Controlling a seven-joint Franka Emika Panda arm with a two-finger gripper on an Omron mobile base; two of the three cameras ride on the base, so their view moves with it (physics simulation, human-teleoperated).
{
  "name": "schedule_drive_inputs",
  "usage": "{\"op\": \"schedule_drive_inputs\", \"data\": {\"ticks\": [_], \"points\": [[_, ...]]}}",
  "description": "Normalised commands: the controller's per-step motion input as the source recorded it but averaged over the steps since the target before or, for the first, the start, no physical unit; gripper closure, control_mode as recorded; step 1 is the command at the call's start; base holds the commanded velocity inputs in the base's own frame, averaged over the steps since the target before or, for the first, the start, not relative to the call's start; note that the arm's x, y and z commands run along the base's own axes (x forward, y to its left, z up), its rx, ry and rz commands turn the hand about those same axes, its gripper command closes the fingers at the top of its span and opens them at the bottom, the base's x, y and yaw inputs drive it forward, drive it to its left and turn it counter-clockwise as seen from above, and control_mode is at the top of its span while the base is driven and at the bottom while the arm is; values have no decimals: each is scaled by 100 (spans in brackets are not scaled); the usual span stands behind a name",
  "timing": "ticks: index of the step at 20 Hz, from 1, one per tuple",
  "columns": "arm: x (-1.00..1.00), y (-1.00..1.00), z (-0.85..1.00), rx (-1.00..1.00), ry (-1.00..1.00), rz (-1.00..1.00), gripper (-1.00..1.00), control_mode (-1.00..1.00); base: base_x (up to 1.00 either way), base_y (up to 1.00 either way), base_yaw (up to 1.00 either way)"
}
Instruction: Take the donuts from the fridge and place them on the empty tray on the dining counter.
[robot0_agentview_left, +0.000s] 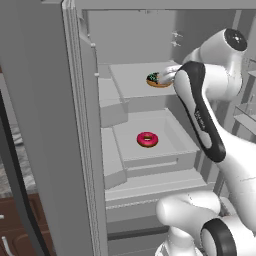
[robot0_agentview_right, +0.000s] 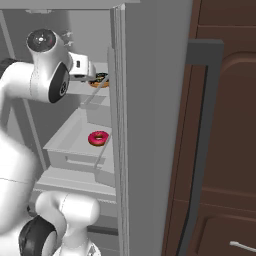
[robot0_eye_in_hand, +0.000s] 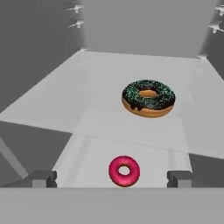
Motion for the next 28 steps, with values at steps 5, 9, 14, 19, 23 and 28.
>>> {"op": "schedule_drive_inputs", "data": {"ticks": [5, 9, 14, 19, 23, 28], "points": [[70, 8, -9, -1, 8, 0, -100, -100, 0, 0, 0], [64, 2, -30, -9, 10, 0, -100, -100, 0, 0, 0], [46, 0, -11, -9, 2, 0, -100, -100, 0, 0, 0], [44, 0, -3, 0, 0, 0, -100, -100, 0, 0, 0], [39, 3, -15, 0, 2, 0, -100, -100, 0, 0, 0], [40, 8, -15, 0, 3, 0, -100, -100, 0, 0, 0]]}}
